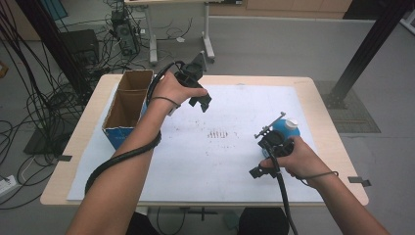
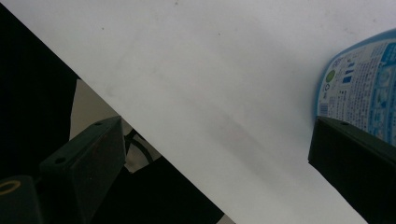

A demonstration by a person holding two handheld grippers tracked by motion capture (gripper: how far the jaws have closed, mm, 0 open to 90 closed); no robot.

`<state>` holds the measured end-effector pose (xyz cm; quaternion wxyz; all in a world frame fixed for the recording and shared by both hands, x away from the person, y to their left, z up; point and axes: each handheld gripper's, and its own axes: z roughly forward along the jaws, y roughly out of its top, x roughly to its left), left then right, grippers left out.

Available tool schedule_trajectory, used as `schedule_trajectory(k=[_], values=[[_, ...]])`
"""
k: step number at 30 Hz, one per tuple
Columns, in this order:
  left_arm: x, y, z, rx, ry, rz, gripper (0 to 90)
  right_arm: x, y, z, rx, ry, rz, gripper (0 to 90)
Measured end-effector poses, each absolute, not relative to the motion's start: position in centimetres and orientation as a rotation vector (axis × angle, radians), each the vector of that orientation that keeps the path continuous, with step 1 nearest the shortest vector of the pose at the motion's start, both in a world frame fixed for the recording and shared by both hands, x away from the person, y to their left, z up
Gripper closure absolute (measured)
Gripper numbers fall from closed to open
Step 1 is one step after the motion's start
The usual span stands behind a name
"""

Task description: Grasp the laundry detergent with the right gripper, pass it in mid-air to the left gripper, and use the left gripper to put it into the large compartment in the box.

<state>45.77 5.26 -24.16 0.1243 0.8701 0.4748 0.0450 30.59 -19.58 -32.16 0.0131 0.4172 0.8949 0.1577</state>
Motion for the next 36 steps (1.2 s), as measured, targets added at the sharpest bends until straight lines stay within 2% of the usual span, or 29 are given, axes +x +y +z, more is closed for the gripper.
schedule_trajectory(k=[23,36], values=[[45.7,5.4,-23.9,2.532,1.389,0.126,11.2,28.7,-23.3,-33.5,1.399,2.755,0.496,3.9],[45.3,4.6,-23.5,2.542,1.334,0.096,11.1,28.5,-25.8,-34.3,1.421,2.737,0.487,3.9]])
